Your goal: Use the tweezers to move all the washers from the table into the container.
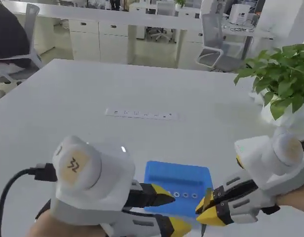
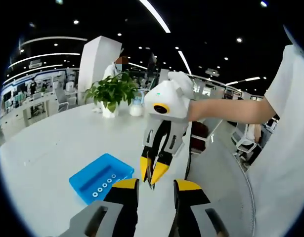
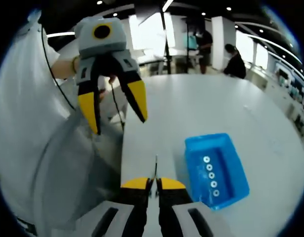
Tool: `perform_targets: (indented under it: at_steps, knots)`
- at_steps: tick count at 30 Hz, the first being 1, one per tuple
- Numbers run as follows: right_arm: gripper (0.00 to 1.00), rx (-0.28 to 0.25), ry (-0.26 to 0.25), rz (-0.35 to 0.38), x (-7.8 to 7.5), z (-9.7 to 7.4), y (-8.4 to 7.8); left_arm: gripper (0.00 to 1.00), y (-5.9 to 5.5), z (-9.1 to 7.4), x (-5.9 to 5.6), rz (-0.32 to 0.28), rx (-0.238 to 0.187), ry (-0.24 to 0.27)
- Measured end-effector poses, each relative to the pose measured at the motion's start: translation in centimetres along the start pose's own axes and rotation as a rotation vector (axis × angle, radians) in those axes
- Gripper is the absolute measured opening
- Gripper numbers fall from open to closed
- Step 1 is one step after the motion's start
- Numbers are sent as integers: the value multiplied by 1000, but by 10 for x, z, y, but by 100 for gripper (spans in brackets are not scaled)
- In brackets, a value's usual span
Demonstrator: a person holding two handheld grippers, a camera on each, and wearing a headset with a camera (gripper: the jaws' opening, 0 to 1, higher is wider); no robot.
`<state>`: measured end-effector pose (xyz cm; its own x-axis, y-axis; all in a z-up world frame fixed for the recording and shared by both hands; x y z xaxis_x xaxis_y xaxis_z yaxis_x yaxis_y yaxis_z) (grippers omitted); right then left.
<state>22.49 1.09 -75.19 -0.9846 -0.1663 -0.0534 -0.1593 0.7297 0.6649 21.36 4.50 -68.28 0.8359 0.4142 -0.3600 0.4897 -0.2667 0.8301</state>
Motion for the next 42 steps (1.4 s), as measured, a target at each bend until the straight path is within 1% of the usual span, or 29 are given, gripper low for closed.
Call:
perform_targets:
  at_steps: [1,2,4,5,6,7,8,9,10,12,16,17,19,21,24,27,28,30,31,33,34,35,36,37,39,42]
  knots:
    - [4,13,3,-11,3,0,-2,23,2,3,-1,8,8,-11]
    - [4,33,7,-27,8,1,-4,21,5,7,-3,24,11,-33]
    - [4,56,8,-44,13,2,-7,16,7,13,-6,32,28,-64]
    - [4,73,7,-49,16,2,-9,14,7,17,-8,47,45,-83]
    - [4,85,6,-56,18,2,-11,13,6,20,-9,70,64,-94]
    - [4,108,2,-72,20,2,-14,11,3,25,-9,103,95,-101]
    - [4,123,-1,-82,21,2,-15,10,2,26,-10,112,105,-102]
    - [4,143,-2,-93,22,1,-17,10,-2,31,-10,151,133,-102]
    - [4,159,-6,-103,24,0,-19,9,-4,34,-11,167,148,-109]
    - [4,181,-16,-113,26,0,-21,7,-5,43,-16,171,152,-131]
    - [4,203,-33,-114,31,-1,-25,3,-11,55,-23,217,190,-168]
    - [4,205,-36,-108,31,-1,-26,1,-11,57,-25,222,186,-175]
    - [4,204,-51,-94,32,-2,-29,0,-10,61,-27,220,181,-200]
    - [4,207,-62,-72,33,-1,-33,0,-13,62,-26,224,198,-213]
    - [4,184,-89,-35,32,1,-37,0,-18,62,-21,258,229,-209]
    - [5,168,-119,-2,27,7,-42,0,-26,61,-12,268,260,-192]
    - [5,166,-121,2,26,10,-43,0,-28,61,-11,271,265,-189]
    - [5,166,-132,0,23,17,-46,0,-37,60,-2,284,293,-169]
    - [5,165,-135,7,22,21,-48,0,-41,61,1,285,300,-165]
    - [5,161,-133,11,21,27,-49,0,-45,61,4,280,310,-160]
    - [5,153,-133,16,21,34,-51,0,-51,61,9,275,325,-151]
    - [5,150,-133,19,20,37,-52,0,-53,61,10,275,329,-149]
    - [5,147,-133,21,20,41,-53,0,-58,60,13,282,344,-142]
    - [5,148,-135,21,20,44,-53,0,-62,60,16,301,361,-132]
    - [5,149,-144,19,19,48,-54,0,-68,58,19,326,381,-119]
    - [6,146,-158,22,18,51,-53,0,-72,56,23,342,397,-109]
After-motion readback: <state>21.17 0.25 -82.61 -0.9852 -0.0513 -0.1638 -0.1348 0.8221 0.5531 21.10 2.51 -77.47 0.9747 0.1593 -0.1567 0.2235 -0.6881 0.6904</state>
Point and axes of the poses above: the centre of the closed fingertips' face, and the gripper's own axes: z roughly forward along the fingers, x roughly to its left, y roughly out of its top, the point moved 1 cm from there along -z, roughly backward along the fingers, and after that the axes turned 14 degrees about -z, right-handed, at the moved point
